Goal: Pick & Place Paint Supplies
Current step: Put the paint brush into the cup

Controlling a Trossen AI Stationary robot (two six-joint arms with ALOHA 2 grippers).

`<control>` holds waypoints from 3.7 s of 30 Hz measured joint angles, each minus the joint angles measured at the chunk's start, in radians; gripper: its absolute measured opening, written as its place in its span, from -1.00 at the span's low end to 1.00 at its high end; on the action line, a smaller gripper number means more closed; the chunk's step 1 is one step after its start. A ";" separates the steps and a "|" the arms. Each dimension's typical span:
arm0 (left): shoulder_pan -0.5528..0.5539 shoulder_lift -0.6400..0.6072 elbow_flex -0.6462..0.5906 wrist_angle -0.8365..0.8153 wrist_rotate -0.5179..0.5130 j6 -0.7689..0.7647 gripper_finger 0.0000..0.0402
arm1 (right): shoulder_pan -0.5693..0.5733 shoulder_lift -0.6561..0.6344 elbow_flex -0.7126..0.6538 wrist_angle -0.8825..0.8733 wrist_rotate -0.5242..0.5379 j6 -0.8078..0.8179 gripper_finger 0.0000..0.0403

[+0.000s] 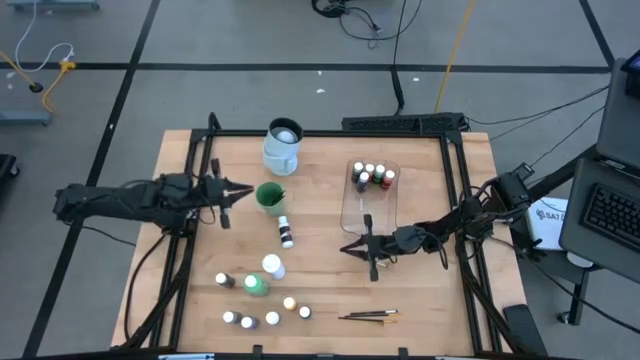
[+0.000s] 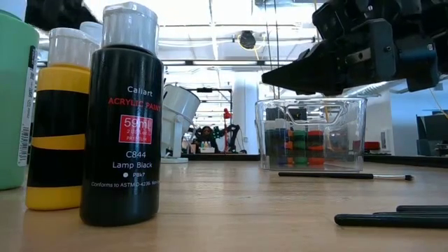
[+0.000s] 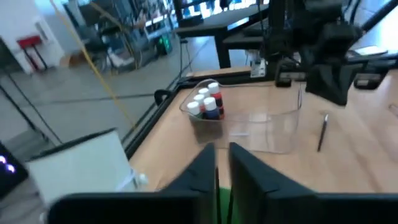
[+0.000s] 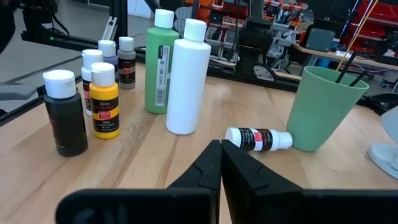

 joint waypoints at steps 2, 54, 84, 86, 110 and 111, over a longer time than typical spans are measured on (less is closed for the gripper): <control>0.028 -0.033 -0.066 0.066 0.063 0.014 -0.95 | 0.000 0.000 0.000 0.007 0.001 0.003 -0.98; 0.440 -0.024 -0.285 0.323 0.494 0.047 -0.93 | 0.476 -0.131 0.447 -1.711 -0.052 1.244 -0.26; 0.439 -0.023 -0.285 0.234 0.574 -0.059 -0.88 | 0.537 0.267 0.881 -1.906 -0.236 1.486 -0.30; 0.439 -0.023 -0.285 0.238 0.574 -0.059 -0.88 | 0.537 0.271 0.882 -1.920 -0.234 1.492 -0.30; 0.439 -0.023 -0.285 0.254 0.629 -0.075 -0.88 | 0.530 0.266 0.899 -2.030 -0.255 1.469 -0.49; 0.439 -0.023 -0.285 0.254 0.630 -0.076 -0.88 | 0.528 0.266 0.897 -2.027 -0.255 1.467 -0.49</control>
